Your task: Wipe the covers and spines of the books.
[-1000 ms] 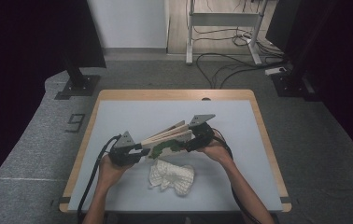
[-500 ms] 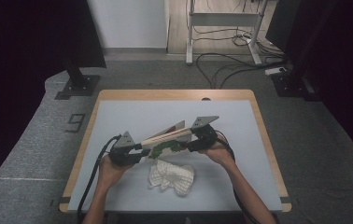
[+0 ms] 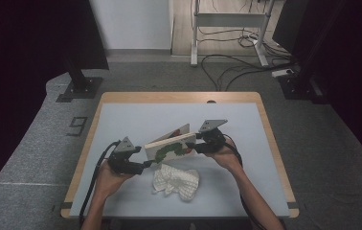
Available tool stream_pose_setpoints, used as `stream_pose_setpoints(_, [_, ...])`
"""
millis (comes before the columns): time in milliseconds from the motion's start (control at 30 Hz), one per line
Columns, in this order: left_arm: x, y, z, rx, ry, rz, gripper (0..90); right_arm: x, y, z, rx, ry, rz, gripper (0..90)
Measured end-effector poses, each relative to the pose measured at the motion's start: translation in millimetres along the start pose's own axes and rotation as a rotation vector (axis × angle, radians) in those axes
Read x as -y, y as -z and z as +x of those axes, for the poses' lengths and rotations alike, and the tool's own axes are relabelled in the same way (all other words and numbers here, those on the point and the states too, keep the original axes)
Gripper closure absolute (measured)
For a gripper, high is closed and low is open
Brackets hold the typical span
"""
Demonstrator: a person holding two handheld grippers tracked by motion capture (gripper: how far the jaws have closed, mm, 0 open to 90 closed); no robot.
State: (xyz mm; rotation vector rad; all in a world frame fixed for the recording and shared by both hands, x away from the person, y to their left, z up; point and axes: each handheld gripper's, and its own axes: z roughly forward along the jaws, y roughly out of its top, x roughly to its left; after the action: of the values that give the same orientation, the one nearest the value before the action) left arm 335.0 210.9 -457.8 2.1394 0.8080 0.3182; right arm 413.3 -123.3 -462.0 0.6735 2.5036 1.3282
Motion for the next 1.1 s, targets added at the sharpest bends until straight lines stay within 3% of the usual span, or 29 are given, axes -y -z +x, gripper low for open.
stream_pose_setpoints(167, [4.9, 11.6, -7.2, 0.031, 0.013, -0.032, 18.7, -0.7, -0.6, 0.3, 0.001, 0.001, 0.004, 50.0])
stream_pose_setpoints(500, [8.9, 11.1, -35.1, 0.098, -0.044, -0.014, 16.7, -1.7, -2.0, 1.7, 0.009, -0.003, 0.004, 47.5])
stream_pose_setpoints(767, [2.5, -3.6, -50.7, 0.155, -0.076, -0.010, 16.3, -2.0, -1.8, 1.8, 0.009, -0.004, 0.008, 47.5])
stream_pose_setpoints(1100, [-14.6, -38.7, -67.9, 0.231, -0.135, -0.007, 18.4, -1.8, -1.2, 2.3, 0.009, -0.002, 0.008, 47.6])
